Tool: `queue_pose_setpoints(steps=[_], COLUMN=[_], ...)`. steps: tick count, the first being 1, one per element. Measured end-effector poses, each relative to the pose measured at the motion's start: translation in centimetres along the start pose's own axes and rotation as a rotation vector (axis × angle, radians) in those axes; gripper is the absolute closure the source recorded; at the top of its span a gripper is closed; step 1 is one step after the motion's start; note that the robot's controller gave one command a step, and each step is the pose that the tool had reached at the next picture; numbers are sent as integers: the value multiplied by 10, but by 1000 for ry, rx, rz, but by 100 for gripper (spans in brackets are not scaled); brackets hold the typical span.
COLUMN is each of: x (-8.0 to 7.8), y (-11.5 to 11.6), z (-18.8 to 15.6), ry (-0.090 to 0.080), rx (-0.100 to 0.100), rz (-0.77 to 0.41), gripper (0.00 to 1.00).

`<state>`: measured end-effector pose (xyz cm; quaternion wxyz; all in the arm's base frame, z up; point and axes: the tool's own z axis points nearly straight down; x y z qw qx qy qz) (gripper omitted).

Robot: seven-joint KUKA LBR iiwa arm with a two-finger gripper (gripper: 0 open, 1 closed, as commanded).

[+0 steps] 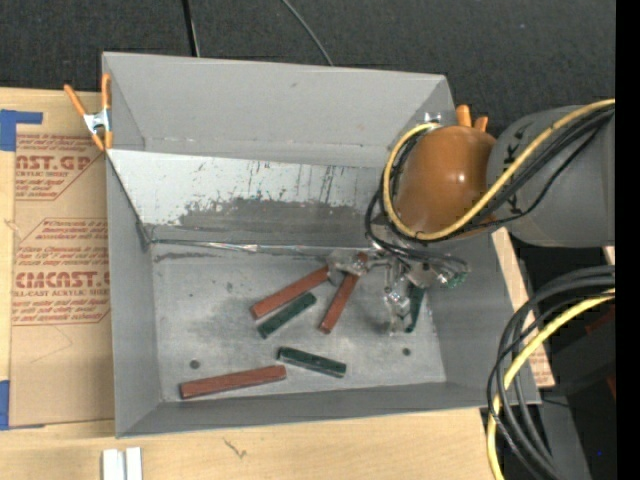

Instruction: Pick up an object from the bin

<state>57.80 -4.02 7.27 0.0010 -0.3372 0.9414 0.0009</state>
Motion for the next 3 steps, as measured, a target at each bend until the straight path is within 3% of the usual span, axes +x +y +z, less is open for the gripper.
queue_pose_setpoints(steps=[1, 2, 3], x=[0, 0, 9], y=[0, 0, 8], z=[0, 0, -160], ry=[0, 0, -2], rx=[0, 0, 3], rz=[1, 1, -61], gripper=[100, 100, 100])
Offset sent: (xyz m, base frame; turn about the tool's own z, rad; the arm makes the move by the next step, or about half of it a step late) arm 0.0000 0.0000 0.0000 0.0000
